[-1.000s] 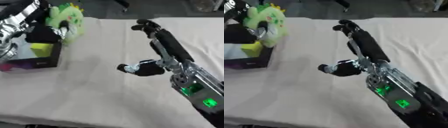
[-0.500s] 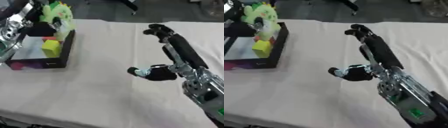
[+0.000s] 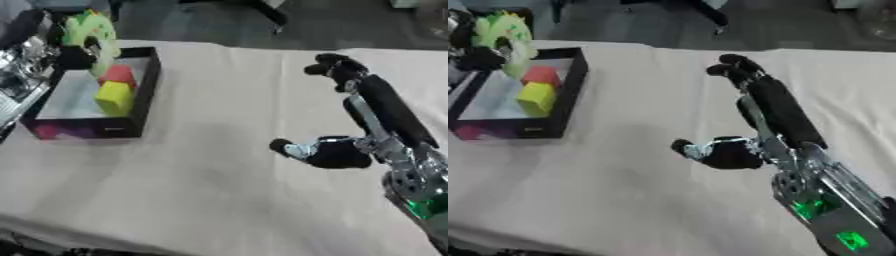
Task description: Pick up the objects with one hand, pass them to the other hand, and then place them into the box on the other side of the table.
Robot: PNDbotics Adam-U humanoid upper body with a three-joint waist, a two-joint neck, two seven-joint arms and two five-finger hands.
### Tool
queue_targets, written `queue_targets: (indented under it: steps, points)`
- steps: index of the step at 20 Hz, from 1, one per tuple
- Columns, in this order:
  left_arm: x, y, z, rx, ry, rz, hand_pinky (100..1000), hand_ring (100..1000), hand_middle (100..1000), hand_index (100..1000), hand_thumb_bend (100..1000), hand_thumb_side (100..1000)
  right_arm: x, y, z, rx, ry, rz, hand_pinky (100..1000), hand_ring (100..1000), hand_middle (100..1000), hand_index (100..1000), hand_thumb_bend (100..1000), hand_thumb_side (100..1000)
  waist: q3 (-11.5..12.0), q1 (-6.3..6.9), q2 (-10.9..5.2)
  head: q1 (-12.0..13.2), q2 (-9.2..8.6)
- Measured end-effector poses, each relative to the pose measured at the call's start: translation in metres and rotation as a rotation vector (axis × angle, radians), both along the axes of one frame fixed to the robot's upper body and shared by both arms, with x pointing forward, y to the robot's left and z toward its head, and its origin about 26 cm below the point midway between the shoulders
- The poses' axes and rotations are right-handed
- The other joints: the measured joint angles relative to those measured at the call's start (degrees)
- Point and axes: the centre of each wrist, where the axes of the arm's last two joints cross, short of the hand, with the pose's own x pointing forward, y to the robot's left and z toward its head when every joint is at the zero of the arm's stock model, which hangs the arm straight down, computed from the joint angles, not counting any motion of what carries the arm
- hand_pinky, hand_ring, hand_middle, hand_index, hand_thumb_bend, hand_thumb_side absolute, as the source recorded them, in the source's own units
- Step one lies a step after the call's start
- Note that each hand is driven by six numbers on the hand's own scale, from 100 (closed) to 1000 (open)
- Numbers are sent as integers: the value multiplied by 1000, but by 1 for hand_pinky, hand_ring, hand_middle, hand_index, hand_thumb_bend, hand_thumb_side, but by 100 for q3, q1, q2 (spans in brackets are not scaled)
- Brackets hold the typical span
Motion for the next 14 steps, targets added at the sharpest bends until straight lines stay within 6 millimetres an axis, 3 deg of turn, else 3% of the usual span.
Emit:
queue_targets:
  steps: [5,8,11,13,14]
  points:
    - [14,16,-17,21,28,45,776,590,479,340,102,145,0,-1,1,17,-12,-5,771,884,907,841,730,332,-44,0,14,9,-38]
    - [22,24,-25,35,42,82,790,607,496,410,171,135,0,-1,1,23,-15,-7,771,883,906,841,726,327,-71,0,36,14,-45]
    - [29,34,-31,44,54,129,867,757,689,766,378,127,0,-1,0,27,-16,-10,770,882,905,841,727,325,-71,-1,36,17,-55]
    - [32,40,-35,51,71,153,878,784,719,826,405,275,0,-2,0,28,-12,-12,769,881,905,840,727,326,-70,-1,36,17,-56]
    - [33,41,-37,55,80,160,878,784,719,826,405,275,0,-2,0,29,-11,-12,769,881,905,840,727,326,-70,-1,36,18,-56]
